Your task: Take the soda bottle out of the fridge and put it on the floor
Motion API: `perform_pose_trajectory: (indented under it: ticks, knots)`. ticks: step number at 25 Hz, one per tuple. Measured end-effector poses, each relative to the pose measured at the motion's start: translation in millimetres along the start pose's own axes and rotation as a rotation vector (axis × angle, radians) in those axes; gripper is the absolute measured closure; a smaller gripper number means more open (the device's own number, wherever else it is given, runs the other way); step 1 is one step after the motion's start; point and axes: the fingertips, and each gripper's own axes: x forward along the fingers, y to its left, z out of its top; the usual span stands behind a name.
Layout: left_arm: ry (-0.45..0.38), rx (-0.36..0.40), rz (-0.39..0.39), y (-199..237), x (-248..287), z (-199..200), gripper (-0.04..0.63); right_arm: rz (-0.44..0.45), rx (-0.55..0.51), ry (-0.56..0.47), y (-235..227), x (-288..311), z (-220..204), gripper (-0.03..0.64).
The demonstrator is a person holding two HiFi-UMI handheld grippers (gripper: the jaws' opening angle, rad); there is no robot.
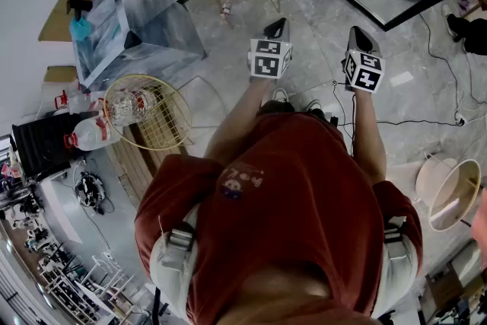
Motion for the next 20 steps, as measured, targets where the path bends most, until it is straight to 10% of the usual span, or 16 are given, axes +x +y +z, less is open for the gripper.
perform_pose_trajectory:
  ticks: [20]
  knots:
    - [0.01, -0.055, -0.013, 41.8, 11.6, -9.0, 0.597, 0.026, 0.027, -0.001, 30.0, 36.1, 2.9, 0.617]
